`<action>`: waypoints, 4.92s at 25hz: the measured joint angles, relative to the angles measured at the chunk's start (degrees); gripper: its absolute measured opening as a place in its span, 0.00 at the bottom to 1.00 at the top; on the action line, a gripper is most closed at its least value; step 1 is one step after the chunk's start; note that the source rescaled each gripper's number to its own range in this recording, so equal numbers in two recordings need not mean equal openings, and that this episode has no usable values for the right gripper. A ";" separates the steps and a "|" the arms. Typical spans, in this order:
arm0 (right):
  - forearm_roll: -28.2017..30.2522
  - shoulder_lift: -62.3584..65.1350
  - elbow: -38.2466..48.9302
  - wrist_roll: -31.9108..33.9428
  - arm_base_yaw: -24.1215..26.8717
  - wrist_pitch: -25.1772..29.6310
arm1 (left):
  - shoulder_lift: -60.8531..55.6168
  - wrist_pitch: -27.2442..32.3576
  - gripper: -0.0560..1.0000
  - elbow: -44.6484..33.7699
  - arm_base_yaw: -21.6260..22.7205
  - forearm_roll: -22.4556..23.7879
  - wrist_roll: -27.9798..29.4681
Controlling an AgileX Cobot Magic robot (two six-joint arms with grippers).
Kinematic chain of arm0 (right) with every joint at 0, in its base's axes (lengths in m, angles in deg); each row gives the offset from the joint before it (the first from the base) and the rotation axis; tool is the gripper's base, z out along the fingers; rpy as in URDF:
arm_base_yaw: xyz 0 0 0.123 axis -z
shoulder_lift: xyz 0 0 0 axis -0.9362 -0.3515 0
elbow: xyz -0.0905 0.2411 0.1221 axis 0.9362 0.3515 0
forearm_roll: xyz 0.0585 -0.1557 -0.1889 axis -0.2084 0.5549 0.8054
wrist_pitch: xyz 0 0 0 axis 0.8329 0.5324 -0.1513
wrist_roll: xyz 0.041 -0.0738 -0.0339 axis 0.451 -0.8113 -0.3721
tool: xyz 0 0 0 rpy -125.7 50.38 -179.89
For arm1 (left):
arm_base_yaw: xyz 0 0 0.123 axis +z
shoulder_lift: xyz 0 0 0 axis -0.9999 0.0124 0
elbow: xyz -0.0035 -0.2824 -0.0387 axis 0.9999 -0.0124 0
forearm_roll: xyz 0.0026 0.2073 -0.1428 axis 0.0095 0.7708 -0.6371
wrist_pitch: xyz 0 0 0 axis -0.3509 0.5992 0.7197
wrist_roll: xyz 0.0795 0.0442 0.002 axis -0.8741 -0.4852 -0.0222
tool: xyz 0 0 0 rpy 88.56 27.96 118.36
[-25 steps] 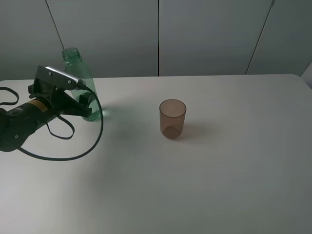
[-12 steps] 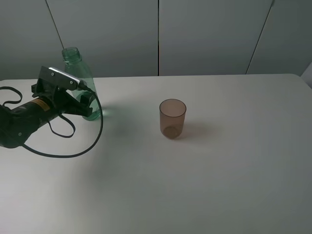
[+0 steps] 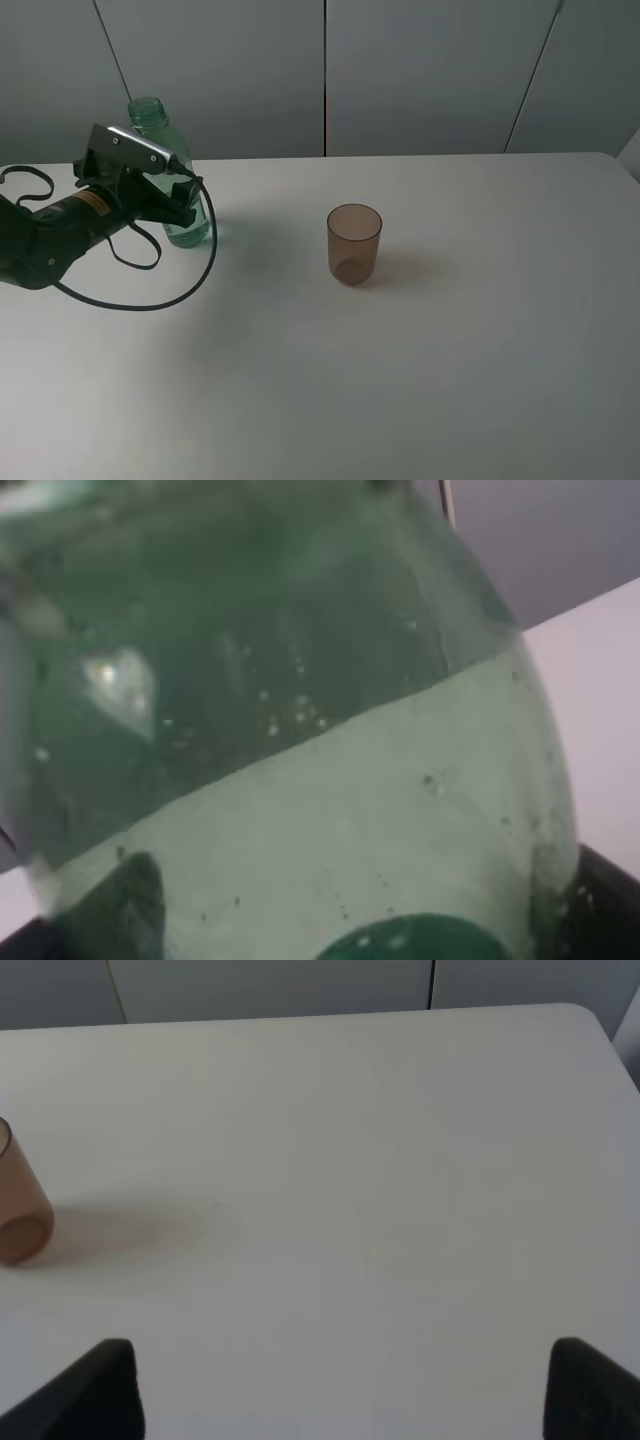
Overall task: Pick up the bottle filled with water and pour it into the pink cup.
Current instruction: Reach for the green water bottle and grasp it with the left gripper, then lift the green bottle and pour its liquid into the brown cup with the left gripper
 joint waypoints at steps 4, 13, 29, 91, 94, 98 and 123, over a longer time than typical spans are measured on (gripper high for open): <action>0.00 0.00 0.00 0.00 0.00 0.00 | 2.93 -0.12 1.00 1.42 0.00 0.39 0.58; 0.00 0.00 0.00 0.00 0.00 0.00 | 5.06 -0.62 1.00 4.82 0.00 1.90 1.44; 0.00 0.00 0.00 0.00 0.00 0.00 | 5.60 -1.19 0.05 5.91 0.00 4.07 2.92; 0.00 0.00 0.00 0.00 0.00 0.00 | 17.79 17.03 0.05 51.83 -7.49 59.40 -19.77; 0.00 0.00 0.00 0.00 0.00 0.00 | 17.79 17.41 0.05 51.83 -7.49 60.13 -21.73; 0.00 0.00 0.00 0.00 0.00 0.00 | 17.79 18.57 0.05 51.93 -8.08 60.39 -24.29; 0.00 0.00 0.00 0.00 0.00 0.00 | 17.66 21.03 0.05 53.96 -9.38 60.53 -37.15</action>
